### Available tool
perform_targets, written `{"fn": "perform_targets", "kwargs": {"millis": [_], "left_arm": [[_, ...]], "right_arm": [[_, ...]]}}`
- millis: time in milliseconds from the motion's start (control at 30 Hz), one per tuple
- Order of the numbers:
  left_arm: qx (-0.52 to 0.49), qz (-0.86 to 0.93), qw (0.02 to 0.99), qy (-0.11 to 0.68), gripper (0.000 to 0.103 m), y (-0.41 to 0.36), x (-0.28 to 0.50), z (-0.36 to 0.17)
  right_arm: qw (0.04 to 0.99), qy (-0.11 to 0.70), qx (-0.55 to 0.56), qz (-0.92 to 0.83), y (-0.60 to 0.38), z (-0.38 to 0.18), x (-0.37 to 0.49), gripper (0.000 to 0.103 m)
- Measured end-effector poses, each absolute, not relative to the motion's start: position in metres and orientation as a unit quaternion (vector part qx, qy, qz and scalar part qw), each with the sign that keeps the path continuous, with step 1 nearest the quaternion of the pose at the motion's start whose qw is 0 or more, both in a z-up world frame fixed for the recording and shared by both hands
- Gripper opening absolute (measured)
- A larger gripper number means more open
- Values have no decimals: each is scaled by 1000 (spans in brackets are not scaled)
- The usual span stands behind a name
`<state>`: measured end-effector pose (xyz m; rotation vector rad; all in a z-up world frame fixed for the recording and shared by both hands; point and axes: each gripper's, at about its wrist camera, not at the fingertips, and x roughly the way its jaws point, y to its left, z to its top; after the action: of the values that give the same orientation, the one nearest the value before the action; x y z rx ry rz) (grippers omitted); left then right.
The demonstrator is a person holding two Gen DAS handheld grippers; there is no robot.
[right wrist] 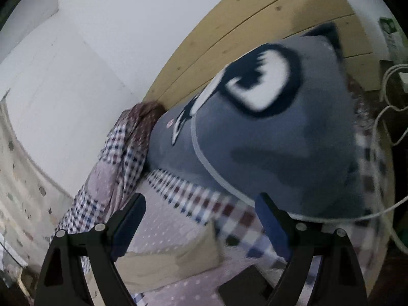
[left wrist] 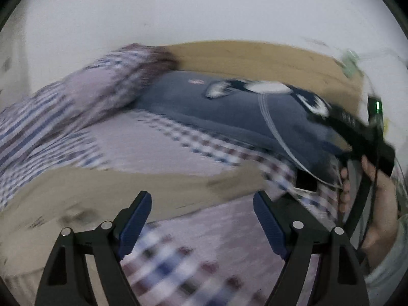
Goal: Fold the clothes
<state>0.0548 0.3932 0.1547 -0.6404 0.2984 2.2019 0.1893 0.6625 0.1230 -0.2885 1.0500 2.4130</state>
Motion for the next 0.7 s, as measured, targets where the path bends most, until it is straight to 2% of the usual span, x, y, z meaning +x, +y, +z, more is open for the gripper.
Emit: {"fn": "perform_targets", "kwargs": {"millis": [300,467,600,700], "left_arm": [[-282,832,415,237,83,551,68,99],[-306,823,389,279,57,593,55,73],[-322,813,370,312,46,615,48,50],[-336,812,368,303,35,619,38,45]], "right_arm": [[250,417,-91,869,703,113,221,91],[252,419,-90,868,716,110,230,91],[248,430,-90,864,725,106,231,91],[245,434,-88,863,730,103,234,91]]}}
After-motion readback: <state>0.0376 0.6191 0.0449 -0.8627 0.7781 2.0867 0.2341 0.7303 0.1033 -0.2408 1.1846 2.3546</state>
